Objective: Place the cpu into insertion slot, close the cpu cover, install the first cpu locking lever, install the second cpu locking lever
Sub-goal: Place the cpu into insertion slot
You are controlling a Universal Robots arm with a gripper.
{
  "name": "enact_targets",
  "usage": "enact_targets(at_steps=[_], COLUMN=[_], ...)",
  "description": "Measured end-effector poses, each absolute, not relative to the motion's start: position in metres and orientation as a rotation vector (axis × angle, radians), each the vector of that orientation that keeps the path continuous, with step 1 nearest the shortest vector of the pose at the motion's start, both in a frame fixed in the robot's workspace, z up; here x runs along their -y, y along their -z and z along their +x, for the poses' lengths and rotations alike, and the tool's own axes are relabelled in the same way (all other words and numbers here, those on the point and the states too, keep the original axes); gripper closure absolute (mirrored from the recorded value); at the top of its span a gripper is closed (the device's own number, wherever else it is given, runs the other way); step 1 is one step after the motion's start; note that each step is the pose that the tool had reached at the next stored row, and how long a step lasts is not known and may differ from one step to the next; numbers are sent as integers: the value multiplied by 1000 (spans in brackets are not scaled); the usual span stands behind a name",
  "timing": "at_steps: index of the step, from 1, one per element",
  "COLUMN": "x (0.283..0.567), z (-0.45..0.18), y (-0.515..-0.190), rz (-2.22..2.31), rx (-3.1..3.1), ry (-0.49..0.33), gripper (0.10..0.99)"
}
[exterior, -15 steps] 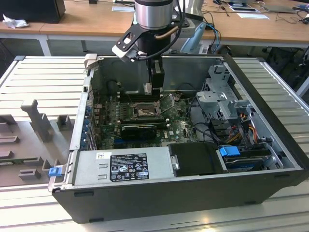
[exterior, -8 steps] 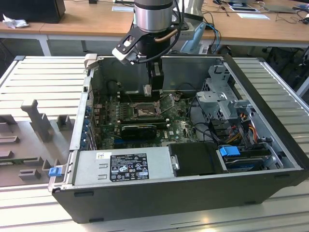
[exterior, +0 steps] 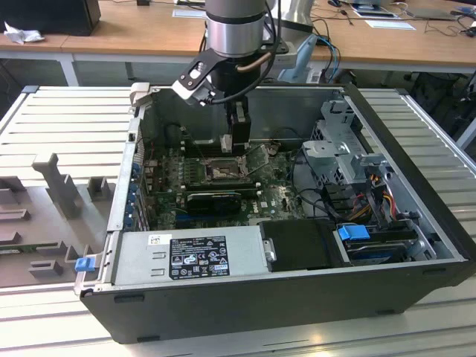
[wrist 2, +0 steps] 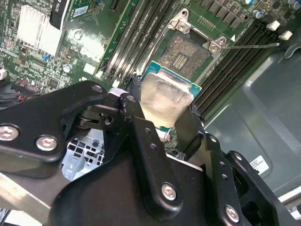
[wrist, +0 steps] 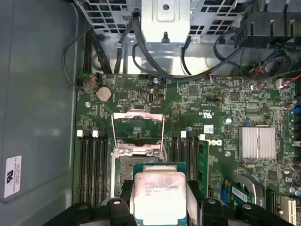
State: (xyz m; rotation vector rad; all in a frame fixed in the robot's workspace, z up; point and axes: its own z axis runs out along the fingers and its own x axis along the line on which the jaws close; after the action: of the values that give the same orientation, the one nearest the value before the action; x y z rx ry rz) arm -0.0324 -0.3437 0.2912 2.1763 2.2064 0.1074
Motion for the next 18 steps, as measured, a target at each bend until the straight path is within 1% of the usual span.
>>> enact_targets(at_steps=[10, 18], x=[341, 341], z=[-38, -38], y=[-269, -261], rz=[2192, 2201], rx=[-2212, -2221], ry=[-85, -76], gripper=[557, 557])
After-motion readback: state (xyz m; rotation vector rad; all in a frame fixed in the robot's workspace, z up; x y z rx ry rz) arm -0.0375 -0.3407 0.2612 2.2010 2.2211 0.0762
